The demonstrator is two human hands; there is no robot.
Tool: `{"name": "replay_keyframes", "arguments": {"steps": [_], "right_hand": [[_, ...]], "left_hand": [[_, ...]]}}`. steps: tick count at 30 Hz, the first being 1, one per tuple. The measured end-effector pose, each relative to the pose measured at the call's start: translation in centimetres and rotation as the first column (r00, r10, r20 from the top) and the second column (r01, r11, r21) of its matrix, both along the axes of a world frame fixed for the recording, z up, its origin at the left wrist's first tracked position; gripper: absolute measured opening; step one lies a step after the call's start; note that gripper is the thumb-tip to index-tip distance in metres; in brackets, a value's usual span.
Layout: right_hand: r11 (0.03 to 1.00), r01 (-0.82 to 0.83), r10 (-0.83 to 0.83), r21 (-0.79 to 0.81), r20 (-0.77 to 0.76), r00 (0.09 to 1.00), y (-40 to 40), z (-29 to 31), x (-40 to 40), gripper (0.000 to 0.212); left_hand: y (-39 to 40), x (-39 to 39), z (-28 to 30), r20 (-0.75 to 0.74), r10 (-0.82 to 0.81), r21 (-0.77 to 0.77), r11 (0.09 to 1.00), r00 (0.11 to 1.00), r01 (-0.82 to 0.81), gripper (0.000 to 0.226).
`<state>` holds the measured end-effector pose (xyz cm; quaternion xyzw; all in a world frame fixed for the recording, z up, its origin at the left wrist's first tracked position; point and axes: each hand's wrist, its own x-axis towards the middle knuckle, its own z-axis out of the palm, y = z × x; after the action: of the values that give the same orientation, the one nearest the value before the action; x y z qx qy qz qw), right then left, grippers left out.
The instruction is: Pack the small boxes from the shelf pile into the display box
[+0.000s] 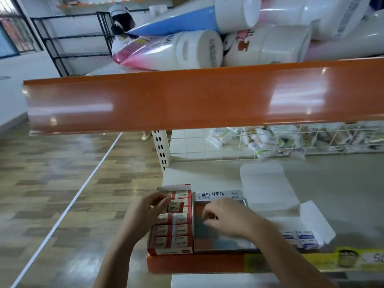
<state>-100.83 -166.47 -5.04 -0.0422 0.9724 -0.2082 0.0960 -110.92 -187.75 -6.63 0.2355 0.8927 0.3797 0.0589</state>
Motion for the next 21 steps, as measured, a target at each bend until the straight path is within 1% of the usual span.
{"name": "replay_keyframes", "arguments": {"steps": [4, 8, 10, 15, 21], "right_hand": [[0.986, 0.137, -0.143, -0.094, -0.065, 0.988, -1.9, -0.9, -1.0, 0.018], [0.945, 0.288, -0.302, -0.153, -0.078, 0.95, -3.4, -2.1, -1.5, 0.014], [0.921, 0.348, -0.365, -0.173, -0.076, 0.928, -3.8, -2.3, -1.5, 0.011], [0.864, 0.45, -0.469, -0.226, -0.036, 0.882, -4.6, -2.1, -1.3, 0.011], [0.81, 0.521, -0.543, -0.27, -0.008, 0.84, -5.3, -1.9, -1.0, 0.011]], "left_hand": [[-0.5, -1.5, 0.2, -0.053, -0.052, -0.051, 0.997, 0.997, 0.05, 0.017], [0.1, -2.5, 0.1, -0.076, -0.168, -0.091, 0.983, 0.983, 0.161, 0.008], [0.8, -2.8, -0.1, -0.114, -0.199, -0.134, 0.974, 0.973, 0.183, 0.014], [2.3, -3.0, -0.3, -0.177, -0.306, -0.2, 0.942, 0.935, 0.27, 0.018], [2.1, -3.7, -1.1, -0.209, -0.424, -0.256, 0.893, 0.881, 0.369, 0.019]]}}
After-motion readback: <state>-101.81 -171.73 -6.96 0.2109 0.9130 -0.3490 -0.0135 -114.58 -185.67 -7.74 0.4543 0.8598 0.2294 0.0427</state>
